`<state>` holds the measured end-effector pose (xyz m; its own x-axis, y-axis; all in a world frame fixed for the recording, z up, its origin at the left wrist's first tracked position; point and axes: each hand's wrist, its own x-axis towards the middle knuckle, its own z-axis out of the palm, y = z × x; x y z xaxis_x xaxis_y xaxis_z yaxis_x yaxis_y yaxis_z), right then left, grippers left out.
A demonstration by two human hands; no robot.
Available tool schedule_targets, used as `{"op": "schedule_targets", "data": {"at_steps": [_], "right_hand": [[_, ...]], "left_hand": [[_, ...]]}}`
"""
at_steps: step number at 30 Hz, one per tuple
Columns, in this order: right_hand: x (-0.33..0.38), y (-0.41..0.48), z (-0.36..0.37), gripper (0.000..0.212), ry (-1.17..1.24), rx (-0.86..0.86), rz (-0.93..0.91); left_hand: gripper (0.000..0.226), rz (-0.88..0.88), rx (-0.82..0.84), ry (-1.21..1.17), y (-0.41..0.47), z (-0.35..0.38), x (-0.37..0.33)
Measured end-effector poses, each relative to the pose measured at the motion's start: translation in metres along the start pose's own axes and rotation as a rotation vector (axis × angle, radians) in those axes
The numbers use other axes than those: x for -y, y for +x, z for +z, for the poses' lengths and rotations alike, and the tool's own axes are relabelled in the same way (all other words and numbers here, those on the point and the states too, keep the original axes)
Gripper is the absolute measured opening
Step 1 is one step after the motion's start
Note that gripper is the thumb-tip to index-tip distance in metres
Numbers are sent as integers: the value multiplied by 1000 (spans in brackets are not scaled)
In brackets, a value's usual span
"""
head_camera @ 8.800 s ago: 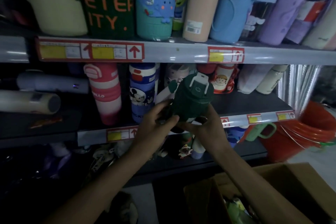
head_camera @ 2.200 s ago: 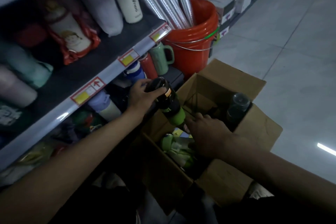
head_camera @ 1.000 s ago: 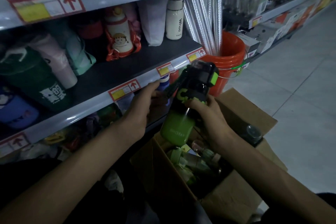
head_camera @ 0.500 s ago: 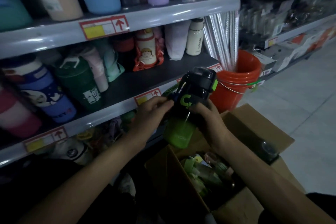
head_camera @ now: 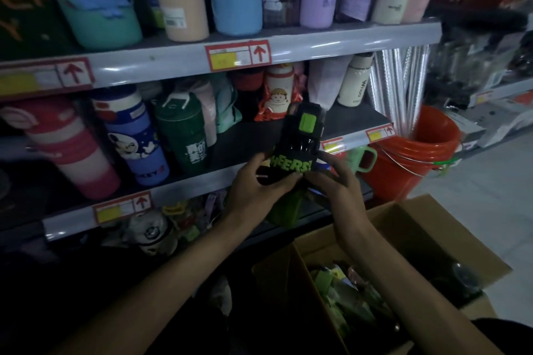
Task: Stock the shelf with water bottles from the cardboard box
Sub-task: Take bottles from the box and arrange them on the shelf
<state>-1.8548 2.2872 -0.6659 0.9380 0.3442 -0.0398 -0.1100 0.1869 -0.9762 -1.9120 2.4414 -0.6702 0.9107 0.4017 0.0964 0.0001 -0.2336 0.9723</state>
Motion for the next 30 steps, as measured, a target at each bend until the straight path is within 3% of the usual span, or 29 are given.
{"op": "schedule_targets", "data": {"at_steps": [4,13,16,21,30], "right_hand": [[-12,12,3,62,-29,48,-42],[-21,30,27,40,-255,218,-93],[-19,48,35,35,-324,185,-110],[-28,81,51,27,-328,107,-127],[-50,145,93,40,-137,10,-135]], "left_hand": [[37,-34,-19,-119,6,-15,-1],[38,-19,-92,-124,24,-30,4],[39,10,-116,-112,36,-32,4],[59,48,-162,-28,60,-32,4],[52,51,-276,169,89,-42,10]]}}
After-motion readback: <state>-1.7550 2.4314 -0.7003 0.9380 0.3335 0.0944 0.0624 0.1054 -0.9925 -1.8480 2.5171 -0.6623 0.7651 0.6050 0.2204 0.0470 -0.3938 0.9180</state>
